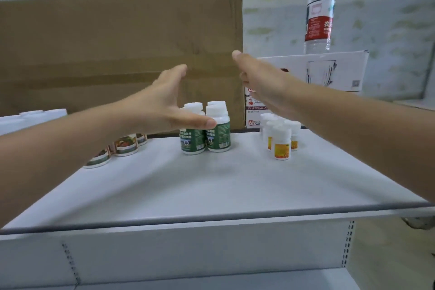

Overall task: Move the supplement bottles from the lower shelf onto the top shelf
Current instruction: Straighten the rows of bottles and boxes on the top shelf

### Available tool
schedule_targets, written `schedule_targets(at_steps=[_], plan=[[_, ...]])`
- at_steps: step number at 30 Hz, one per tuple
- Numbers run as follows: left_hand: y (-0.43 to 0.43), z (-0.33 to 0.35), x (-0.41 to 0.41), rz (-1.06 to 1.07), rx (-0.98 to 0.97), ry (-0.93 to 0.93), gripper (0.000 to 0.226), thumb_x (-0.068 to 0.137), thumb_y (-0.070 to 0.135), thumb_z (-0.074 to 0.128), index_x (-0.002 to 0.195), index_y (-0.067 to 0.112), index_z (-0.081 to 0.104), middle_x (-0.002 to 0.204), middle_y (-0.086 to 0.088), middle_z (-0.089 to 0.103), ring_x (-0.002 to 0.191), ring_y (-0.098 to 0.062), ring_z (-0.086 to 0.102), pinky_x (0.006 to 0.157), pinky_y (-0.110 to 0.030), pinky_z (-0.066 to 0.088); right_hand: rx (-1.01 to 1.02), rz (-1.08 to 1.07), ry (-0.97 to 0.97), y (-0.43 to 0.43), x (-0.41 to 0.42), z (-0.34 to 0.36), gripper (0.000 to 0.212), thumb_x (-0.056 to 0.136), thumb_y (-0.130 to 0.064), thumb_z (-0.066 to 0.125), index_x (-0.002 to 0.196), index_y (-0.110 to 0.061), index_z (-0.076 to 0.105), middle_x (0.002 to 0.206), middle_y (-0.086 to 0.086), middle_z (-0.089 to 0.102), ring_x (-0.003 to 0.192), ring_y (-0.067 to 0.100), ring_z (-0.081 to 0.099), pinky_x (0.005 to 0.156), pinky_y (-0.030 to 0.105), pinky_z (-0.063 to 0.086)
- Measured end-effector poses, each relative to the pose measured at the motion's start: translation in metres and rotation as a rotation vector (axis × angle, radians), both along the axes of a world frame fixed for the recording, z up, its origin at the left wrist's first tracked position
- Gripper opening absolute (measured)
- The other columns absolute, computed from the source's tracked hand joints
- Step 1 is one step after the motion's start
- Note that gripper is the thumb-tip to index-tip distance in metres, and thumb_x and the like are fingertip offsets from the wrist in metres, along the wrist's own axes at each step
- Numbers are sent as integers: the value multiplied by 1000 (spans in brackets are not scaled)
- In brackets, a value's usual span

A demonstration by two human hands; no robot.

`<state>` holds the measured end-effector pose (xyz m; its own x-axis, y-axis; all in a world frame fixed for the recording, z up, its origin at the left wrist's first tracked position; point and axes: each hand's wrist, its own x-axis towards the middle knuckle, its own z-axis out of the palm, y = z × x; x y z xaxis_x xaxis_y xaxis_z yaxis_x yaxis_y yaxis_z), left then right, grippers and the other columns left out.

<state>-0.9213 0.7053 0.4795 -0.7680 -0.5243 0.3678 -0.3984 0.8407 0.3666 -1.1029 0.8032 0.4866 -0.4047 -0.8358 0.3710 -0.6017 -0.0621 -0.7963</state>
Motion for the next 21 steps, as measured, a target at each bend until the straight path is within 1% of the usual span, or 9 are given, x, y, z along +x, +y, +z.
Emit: schedule_targets(at_steps=[2,4,6,7,9,11,12,17,21], plan=[[-16,-9,3,-11,123,-5,140,51,75,75,155,22,-2,161,11,8,145,-6,16,108,-18,19,8,-46,-78,-20,15,-7,68,95,-60,27,152,-23,20,160,1,20,147,23,19,118,47,16],[-32,-18,2,-28,243,35,121,64,58,77,153,18,7,140,18,27,127,-1,29,88,-8,31,15,-119,-156,-38,28,-16,71,92,-59,31,151,-20,23,158,4,26,144,27,25,115,48,21],[-44,-28,-2,-24,320,41,111,66,49,79,150,15,15,120,19,34,114,-2,35,70,-13,35,-4,-204,-242,-52,36,-26,80,79,-61,35,147,-19,31,149,8,40,133,31,41,109,50,32],[-50,-32,-6,-27,370,32,117,60,53,82,149,15,16,117,21,40,113,-3,40,71,-16,36,-19,-240,-278,-57,37,-31,79,76,-59,36,143,-18,36,141,7,47,125,31,47,105,50,37],[-63,-40,-12,-71,435,27,130,41,63,88,143,16,24,118,17,55,114,-6,52,80,-20,43,-64,-277,-333,-62,34,-40,59,84,-54,38,128,-16,49,123,3,55,115,26,52,101,48,40],[-73,-48,-18,-112,488,54,138,28,65,90,142,19,28,123,13,61,115,-8,58,96,-29,47,-132,-264,-403,-64,29,-49,38,91,-48,41,108,-18,56,105,-1,59,108,22,56,99,44,42],[-77,-51,-20,-142,520,79,140,27,63,92,144,22,27,125,13,62,116,-8,59,100,-32,47,-149,-243,-431,-64,28,-54,36,91,-48,43,106,-19,57,102,-3,61,106,21,57,98,42,43],[-90,-71,-29,-262,525,73,123,45,55,91,145,32,24,129,14,60,116,-2,59,103,-34,47,-150,-153,-420,-74,30,-67,60,73,-63,51,123,-29,55,122,-2,61,112,20,59,102,46,43],[-91,-75,-32,-266,520,97,115,54,49,90,145,30,23,128,15,58,113,2,59,94,-21,50,-136,-161,-382,-78,25,-72,59,88,-53,52,142,-33,37,134,-9,51,119,14,51,105,39,39]])
